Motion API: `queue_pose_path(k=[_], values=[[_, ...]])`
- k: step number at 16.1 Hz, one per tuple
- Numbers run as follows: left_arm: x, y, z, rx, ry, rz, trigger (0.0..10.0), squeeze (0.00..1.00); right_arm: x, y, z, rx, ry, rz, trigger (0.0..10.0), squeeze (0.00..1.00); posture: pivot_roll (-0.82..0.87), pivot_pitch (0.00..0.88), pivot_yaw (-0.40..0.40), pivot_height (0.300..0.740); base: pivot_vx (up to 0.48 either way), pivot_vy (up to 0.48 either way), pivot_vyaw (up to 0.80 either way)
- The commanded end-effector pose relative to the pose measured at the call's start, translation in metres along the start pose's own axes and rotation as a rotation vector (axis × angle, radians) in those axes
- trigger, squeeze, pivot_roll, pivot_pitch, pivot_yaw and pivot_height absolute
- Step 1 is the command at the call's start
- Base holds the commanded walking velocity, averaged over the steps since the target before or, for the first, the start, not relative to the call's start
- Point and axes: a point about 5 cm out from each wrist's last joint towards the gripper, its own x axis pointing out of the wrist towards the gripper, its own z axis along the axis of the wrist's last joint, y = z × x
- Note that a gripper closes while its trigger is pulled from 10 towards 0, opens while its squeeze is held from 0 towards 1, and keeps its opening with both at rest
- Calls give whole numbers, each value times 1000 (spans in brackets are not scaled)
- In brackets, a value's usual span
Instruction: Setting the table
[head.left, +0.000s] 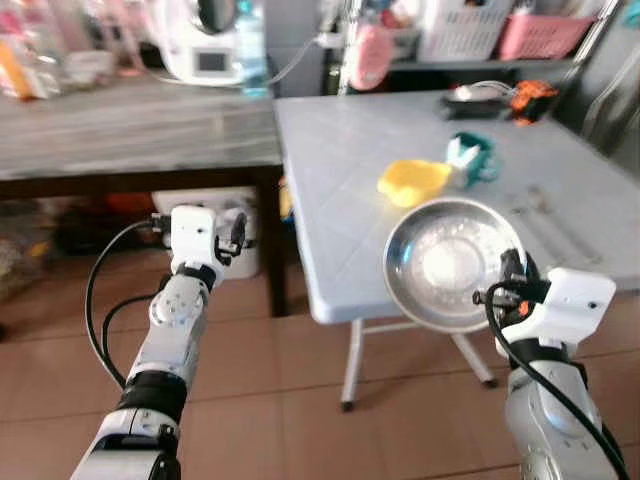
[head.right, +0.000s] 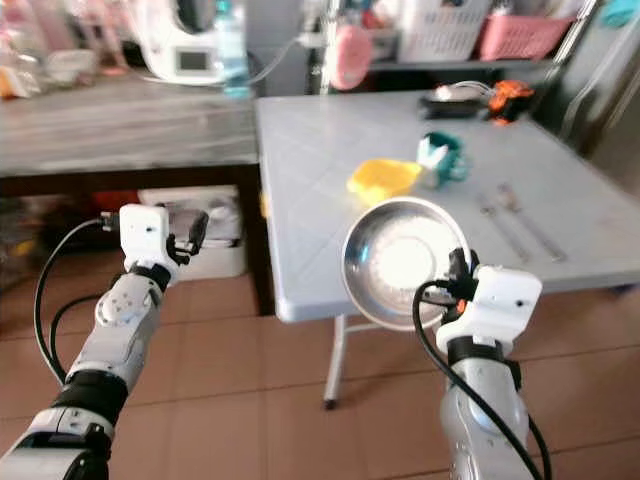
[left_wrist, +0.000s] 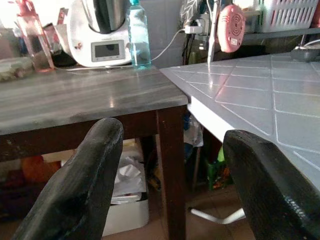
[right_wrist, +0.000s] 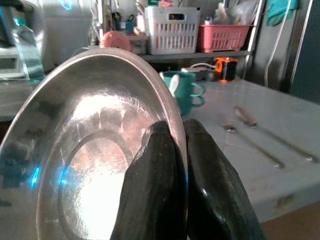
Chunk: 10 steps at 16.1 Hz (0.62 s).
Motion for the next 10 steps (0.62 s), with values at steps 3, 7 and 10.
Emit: queue_pose_path(k=[3, 7, 10], values=[[0, -12, -2, 0, 4, -38, 10000, 0, 0, -5, 2, -10, -9, -16, 10000, 0, 74, 67, -19, 740, 0, 424, 0], [0, -12, -2, -3, 6, -36, 10000, 0, 1, -6, 2, -13, -11, -15, 10000, 0, 76, 68, -19, 740, 0, 430, 0], [1, -14, -3, -4, 9, -42, 10000, 0, 2, -7, 2, -18, -12, -17, 10000, 0, 73, 67, -19, 740, 0, 470, 0]])
